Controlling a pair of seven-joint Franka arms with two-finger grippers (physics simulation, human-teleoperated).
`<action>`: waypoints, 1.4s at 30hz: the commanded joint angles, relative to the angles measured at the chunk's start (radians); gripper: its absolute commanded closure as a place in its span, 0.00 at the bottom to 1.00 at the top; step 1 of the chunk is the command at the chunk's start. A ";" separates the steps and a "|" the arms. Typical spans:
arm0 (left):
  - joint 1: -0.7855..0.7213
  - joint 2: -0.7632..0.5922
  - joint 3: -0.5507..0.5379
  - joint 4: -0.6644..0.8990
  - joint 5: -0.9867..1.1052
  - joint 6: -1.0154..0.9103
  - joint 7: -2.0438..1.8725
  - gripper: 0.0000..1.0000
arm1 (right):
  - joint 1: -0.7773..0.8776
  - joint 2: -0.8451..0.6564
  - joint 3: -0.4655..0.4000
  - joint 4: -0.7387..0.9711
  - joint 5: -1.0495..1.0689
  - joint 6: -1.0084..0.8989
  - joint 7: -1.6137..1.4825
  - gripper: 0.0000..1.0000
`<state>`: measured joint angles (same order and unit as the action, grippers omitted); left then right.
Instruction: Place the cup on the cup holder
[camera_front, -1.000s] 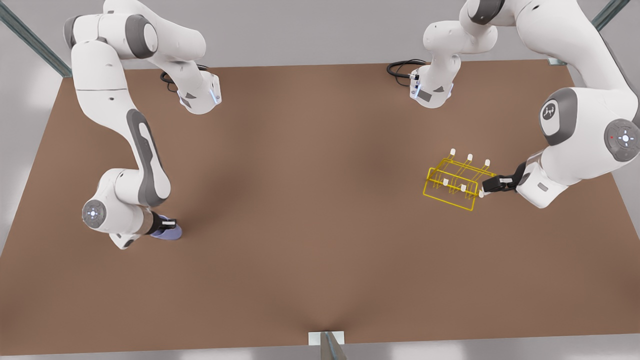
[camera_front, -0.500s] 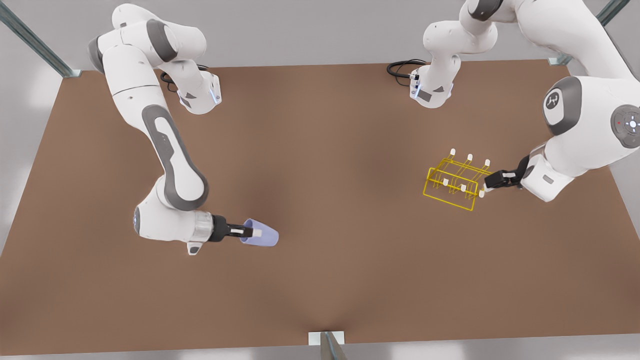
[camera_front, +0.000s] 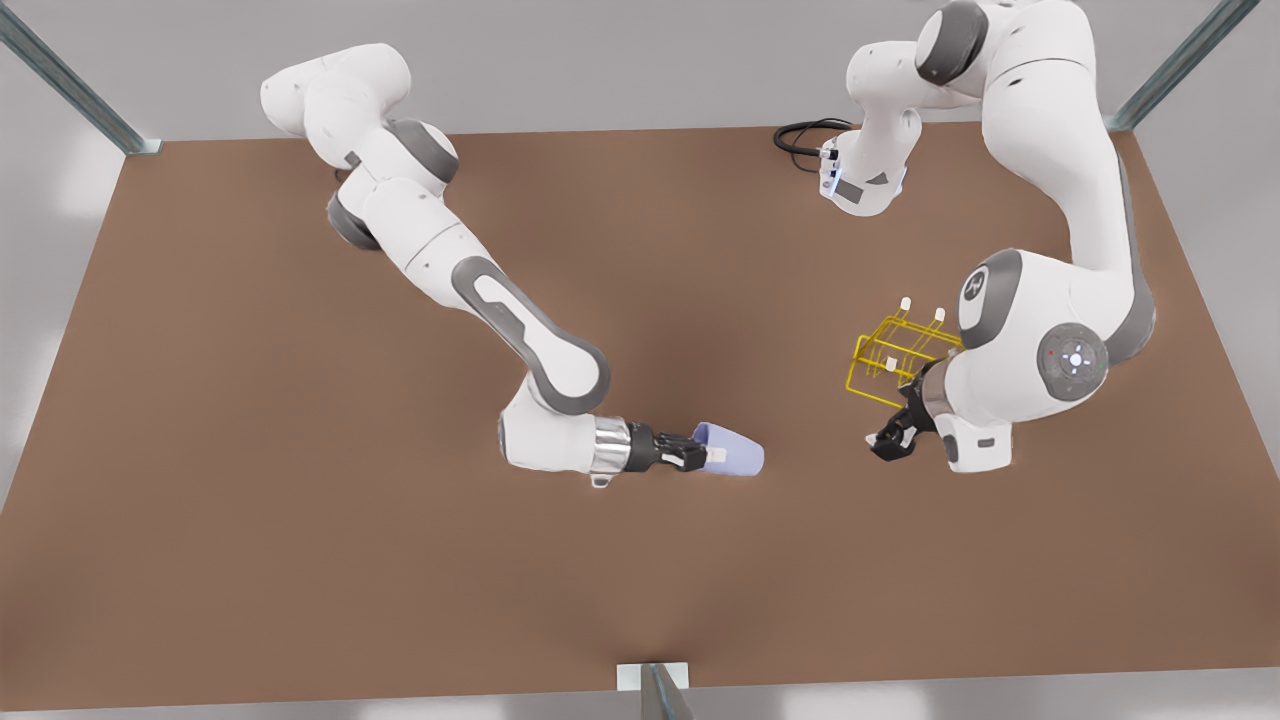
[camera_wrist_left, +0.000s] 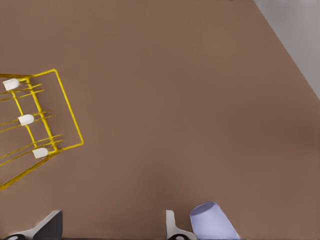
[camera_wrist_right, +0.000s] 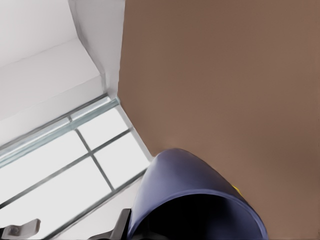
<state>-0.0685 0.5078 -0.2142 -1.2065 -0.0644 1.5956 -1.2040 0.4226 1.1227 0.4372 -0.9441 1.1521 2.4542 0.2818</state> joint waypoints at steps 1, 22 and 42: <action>-0.004 0.024 -0.007 0.001 -0.002 0.072 -0.956 0.00 | 0.011 0.012 -0.002 -0.001 -0.006 0.074 0.260 0.79; -0.235 0.216 -0.002 0.002 0.037 0.376 -0.873 0.00 | -0.231 -0.161 -0.051 -0.378 -0.359 -0.101 0.234 0.00; -0.395 0.411 0.045 0.056 0.268 0.489 -1.157 0.00 | -0.521 -0.968 -0.356 -0.470 -1.186 -0.923 -0.320 0.00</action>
<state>-0.4590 0.9157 -0.1682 -1.1511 0.1725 2.0665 -2.1442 -0.1174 0.1551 0.0884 -1.4214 -0.0343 1.6016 0.2464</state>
